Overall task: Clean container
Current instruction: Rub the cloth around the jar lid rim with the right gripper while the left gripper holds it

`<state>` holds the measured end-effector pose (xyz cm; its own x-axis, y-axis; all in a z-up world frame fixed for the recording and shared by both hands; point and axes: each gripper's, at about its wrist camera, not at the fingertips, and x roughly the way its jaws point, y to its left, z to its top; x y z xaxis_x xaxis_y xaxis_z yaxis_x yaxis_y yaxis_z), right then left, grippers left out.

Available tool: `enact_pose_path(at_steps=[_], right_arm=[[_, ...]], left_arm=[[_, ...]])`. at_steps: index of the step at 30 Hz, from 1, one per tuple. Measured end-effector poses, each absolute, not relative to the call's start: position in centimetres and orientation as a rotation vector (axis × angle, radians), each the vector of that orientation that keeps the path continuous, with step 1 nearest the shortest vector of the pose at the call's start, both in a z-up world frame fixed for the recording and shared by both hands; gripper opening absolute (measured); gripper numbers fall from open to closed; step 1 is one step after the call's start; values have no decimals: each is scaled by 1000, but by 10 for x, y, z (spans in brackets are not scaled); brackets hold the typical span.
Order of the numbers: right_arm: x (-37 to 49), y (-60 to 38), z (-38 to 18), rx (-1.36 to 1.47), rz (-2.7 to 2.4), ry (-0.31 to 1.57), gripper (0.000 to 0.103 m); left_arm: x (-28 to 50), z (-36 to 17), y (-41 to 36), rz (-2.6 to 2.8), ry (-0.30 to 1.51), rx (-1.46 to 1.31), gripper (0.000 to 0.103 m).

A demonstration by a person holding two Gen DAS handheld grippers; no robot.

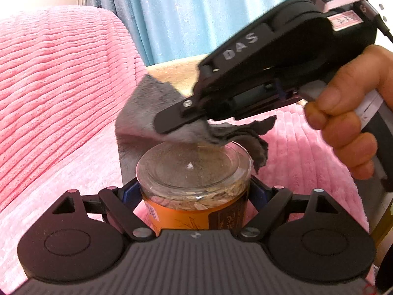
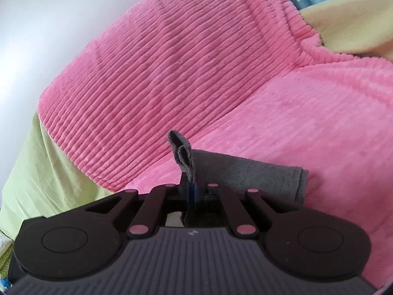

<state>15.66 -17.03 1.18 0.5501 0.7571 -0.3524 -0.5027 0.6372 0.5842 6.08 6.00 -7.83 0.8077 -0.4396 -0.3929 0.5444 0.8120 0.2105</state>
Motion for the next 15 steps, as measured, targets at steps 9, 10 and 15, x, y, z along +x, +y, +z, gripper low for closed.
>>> enact_pose_path(at_steps=[9,10,15], right_arm=[[134,-192,10,405,853,668,1],[131,-193,11,409,862,678,1],[123,-183,11,415,892,699,1]], left_arm=[[64,-77,51,-533,335,336,85],[68,-76,51,-532,334,339,85],[74,-74,59,-532,337,328,85]])
